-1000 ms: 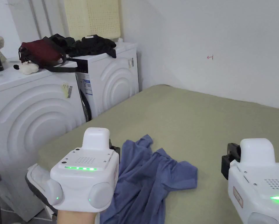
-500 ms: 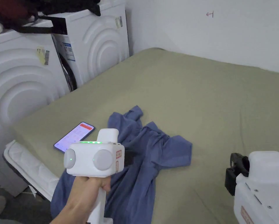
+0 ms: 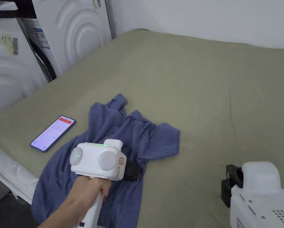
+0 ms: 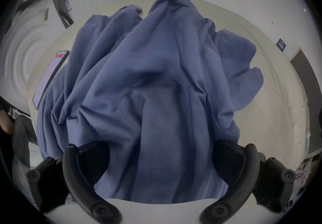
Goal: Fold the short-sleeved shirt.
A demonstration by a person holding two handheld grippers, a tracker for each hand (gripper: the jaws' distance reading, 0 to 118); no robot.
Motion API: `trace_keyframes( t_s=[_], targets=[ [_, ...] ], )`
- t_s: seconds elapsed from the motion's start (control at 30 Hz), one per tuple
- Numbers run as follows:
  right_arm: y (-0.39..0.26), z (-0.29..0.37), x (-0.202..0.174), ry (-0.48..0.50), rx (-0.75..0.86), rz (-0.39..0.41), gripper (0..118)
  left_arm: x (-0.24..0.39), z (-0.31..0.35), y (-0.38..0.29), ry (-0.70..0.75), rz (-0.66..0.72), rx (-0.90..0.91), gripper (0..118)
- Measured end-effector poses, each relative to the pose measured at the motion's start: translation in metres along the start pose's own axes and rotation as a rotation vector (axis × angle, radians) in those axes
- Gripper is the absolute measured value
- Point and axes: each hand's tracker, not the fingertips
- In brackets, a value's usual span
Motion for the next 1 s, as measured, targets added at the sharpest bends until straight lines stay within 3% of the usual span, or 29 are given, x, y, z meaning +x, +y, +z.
trace_keyframes(
  t_s=[0.03, 0.07, 0.1, 0.33, 0.53, 0.7, 1.0],
  targets=[
    [-0.001, 0.003, 0.002, -0.005, -0.003, -0.006, 0, 0.002, 0.006, 0.001, -0.008, -0.017, 0.019, 62],
    [-0.001, 0.005, 0.006, -0.009, -0.005, -0.019, 0, 0.004, 0.014, 0.003, -0.003, -0.038, 0.045, 14],
    [-0.001, 0.008, 0.009, -0.008, -0.005, -0.033, 0, 0.007, 0.020, 0.005, 0.002, -0.031, 0.061, 0],
    [0.003, 0.046, 0.031, -0.065, 0.041, -0.066, 0, 0.052, 0.054, 0.007, -0.057, -0.079, 0.126, 0],
    [0.002, 0.091, 0.081, -0.175, 0.080, -0.095, 0, 0.133, 0.082, 0.040, -0.154, -0.166, 0.219, 0],
    [-0.012, 0.132, 0.142, -0.322, 0.071, -0.108, 0, 0.244, 0.106, 0.065, -0.270, -0.288, 0.292, 0],
    [-0.050, 0.172, 0.244, -0.535, 0.016, -0.229, 0, 0.483, 0.125, 0.060, -0.582, -0.502, 0.286, 0]
  ],
)
